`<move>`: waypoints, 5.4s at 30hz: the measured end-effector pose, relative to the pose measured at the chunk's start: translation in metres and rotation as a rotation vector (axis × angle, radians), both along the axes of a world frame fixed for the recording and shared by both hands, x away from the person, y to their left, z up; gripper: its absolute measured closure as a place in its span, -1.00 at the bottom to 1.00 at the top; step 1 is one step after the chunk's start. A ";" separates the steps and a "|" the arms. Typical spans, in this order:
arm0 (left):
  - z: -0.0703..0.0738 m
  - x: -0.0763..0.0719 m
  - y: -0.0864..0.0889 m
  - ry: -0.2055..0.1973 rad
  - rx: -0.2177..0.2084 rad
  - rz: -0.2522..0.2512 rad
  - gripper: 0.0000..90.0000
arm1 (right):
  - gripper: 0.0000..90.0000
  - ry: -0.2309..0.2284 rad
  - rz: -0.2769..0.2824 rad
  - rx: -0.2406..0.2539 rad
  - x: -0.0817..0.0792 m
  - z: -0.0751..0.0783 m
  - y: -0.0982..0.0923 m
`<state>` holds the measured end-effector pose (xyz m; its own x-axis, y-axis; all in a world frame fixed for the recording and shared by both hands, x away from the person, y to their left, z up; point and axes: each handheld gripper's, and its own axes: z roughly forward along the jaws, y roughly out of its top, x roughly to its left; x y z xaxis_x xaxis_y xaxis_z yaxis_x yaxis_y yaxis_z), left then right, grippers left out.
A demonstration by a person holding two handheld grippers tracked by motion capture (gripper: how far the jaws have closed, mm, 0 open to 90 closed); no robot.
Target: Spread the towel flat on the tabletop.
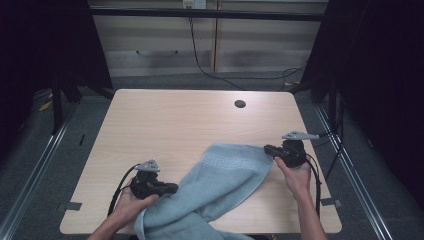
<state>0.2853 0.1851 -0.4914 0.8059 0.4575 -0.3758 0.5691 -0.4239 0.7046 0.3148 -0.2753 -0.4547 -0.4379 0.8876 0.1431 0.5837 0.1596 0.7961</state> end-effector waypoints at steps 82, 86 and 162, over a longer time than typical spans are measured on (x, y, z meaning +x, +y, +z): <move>0.043 -0.021 -0.100 -0.100 -0.081 -0.205 0.21 | 0.89 0.039 -0.104 -0.007 -0.037 -0.031 0.002; 0.039 0.016 -0.101 -0.086 -0.050 -0.136 0.23 | 0.89 0.033 -0.091 0.012 -0.037 -0.031 0.002; 0.133 0.151 0.074 -0.265 -0.194 0.459 0.45 | 0.26 -0.143 0.057 0.020 0.111 0.135 0.059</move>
